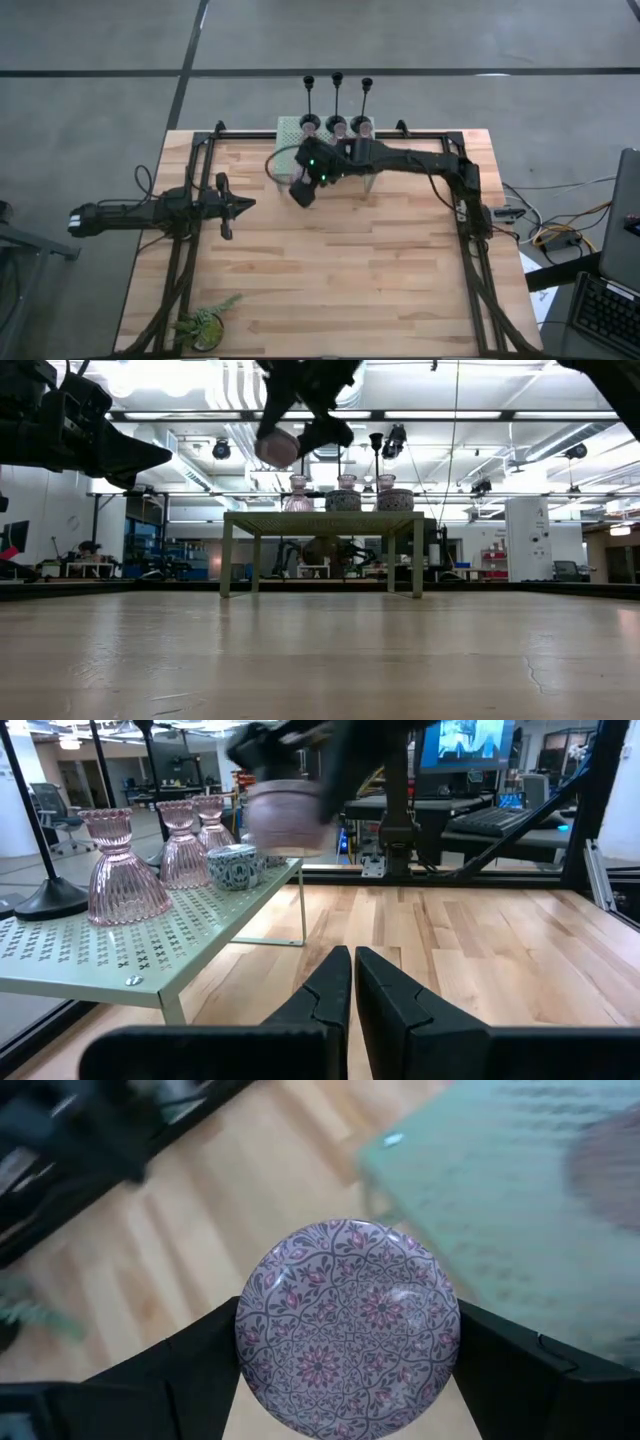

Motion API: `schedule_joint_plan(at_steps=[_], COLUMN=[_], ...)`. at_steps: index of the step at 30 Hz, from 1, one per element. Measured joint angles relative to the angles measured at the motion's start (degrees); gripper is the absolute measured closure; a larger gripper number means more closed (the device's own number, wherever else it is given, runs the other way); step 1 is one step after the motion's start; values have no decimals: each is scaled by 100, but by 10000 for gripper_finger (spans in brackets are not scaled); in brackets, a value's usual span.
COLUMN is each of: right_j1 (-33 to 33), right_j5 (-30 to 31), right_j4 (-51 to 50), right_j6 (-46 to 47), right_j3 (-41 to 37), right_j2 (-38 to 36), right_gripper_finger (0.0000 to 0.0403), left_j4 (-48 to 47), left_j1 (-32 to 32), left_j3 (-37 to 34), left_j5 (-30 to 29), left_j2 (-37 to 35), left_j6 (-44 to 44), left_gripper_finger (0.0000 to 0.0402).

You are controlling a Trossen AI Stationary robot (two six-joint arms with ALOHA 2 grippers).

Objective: Pick & Place candle stick holders
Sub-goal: Put the pink scented candle on the shelf

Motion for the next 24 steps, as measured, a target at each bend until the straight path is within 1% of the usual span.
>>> schedule_joint_plan(at_steps=[6,12,15,17,20,24], right_j1=[-302,-583,-699,-756,-809,-836], right_j5=[9,4,21,113,421,472], right_j4=[63,-14,-89,-115,-397,-479], right_j6=[157,190,241,284,314,294], right_j3=[37,344,514,604,648,566], right_j2=[98,614,683,702,736,741], right_gripper_finger=[101,101,101,101,101,101], left_j4=[4,15,0,-9,-11,-21], left_j1=[-1,-2,-1,0,0,-1], left_j3=[0,0,0,0,0,0], left_j5=[0,0,0,2,0,0], left_j2=[0,0,0,0,0,0], left_j6=[0,0,0,0,0,-1], left_gripper_finger=[378,378,378,378,378,378])
